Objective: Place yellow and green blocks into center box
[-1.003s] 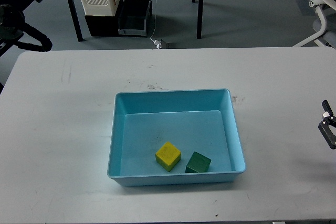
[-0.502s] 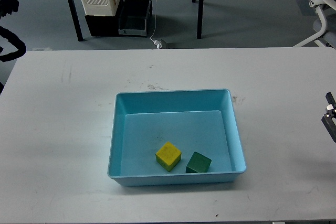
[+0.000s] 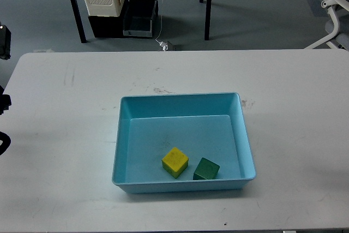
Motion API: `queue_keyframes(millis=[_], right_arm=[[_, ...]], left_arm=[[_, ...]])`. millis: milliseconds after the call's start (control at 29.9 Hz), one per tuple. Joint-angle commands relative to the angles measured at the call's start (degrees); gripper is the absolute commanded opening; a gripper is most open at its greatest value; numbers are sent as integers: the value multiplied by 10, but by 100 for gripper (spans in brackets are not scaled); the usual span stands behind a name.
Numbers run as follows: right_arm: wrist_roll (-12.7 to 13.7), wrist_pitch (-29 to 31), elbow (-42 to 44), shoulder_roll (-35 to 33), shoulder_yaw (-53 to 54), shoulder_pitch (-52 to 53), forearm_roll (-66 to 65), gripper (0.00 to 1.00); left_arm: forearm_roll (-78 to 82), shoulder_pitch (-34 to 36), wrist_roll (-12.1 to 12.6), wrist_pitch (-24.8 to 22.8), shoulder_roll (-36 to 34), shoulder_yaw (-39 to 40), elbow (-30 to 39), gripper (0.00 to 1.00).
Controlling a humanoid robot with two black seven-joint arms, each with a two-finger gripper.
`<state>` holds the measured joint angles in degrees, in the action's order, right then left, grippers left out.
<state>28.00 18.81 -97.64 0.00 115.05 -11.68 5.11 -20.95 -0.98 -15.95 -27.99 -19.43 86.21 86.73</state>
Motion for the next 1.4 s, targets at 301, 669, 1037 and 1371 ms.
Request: queue_keyframes(millis=[301,669,1037,1371], right_arm=[[0,2,-3,0,1,-10,10,100],[0,9,1,0,-40,-36,49,100],[0,37,3,0,-77,-55,56,100],[0,47,7,0,-73,-67,62,100]], left_arm=[[0,-149,36,0,108,30,81,100],[6,-235,57,0,163,20,130,100],[7,-237,127,0,187,-7,139,100],[7,-243,208,0,188,-29,143,100]])
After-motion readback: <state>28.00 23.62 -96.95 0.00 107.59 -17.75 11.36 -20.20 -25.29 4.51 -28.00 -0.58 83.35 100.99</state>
